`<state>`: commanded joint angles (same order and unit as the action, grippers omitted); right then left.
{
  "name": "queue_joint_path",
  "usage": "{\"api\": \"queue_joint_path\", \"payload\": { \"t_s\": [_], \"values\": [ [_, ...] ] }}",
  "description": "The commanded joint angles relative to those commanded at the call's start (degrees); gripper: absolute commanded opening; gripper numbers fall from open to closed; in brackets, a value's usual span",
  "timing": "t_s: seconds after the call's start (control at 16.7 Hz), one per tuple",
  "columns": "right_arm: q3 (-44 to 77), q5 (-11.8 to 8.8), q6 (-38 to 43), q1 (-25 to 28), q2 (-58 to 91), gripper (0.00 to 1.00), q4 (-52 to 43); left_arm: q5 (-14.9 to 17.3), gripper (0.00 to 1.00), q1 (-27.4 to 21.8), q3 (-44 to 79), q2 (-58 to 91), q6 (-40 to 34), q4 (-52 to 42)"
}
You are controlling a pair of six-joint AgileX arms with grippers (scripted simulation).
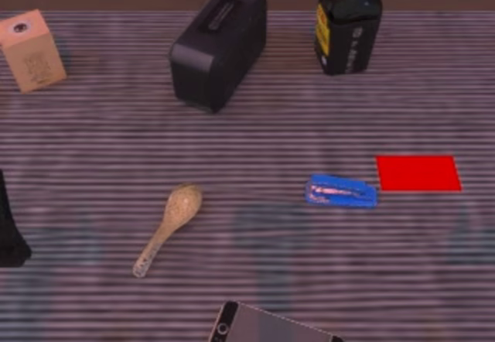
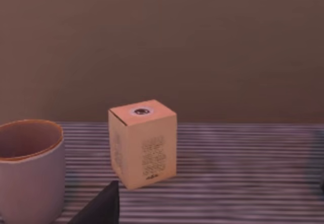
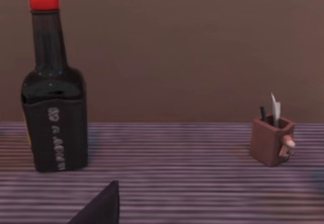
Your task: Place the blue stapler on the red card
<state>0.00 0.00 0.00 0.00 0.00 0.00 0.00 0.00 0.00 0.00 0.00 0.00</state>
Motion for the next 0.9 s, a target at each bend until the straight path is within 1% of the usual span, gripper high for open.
{"api": "queue_joint_path", "payload": {
  "t_s": [0.24, 0.42, 0.66, 0.9],
  "values": [
    [1.74, -0.11, -0.90, 0.68, 1.74, 1.00, -1.23, 0.00, 1.00, 0.00, 0.00, 0.00, 0.00, 0.00],
    [8.92, -0.25, -4.36, 3.01, 8.92, 1.00, -6.06, 0.00, 1.00, 0.00, 0.00, 0.00, 0.00, 0.00],
    [26.28, -0.11, -11.98, 7.66, 26.94, 1.00, -16.96, 0.00, 1.00, 0.00, 0.00, 0.00, 0.00, 0.00],
    [48.11, 0.13, -21.57, 13.39, 52.95, 1.00, -31.19, 0.00, 1.00, 0.00, 0.00, 0.00, 0.00, 0.00]
  ]
}}
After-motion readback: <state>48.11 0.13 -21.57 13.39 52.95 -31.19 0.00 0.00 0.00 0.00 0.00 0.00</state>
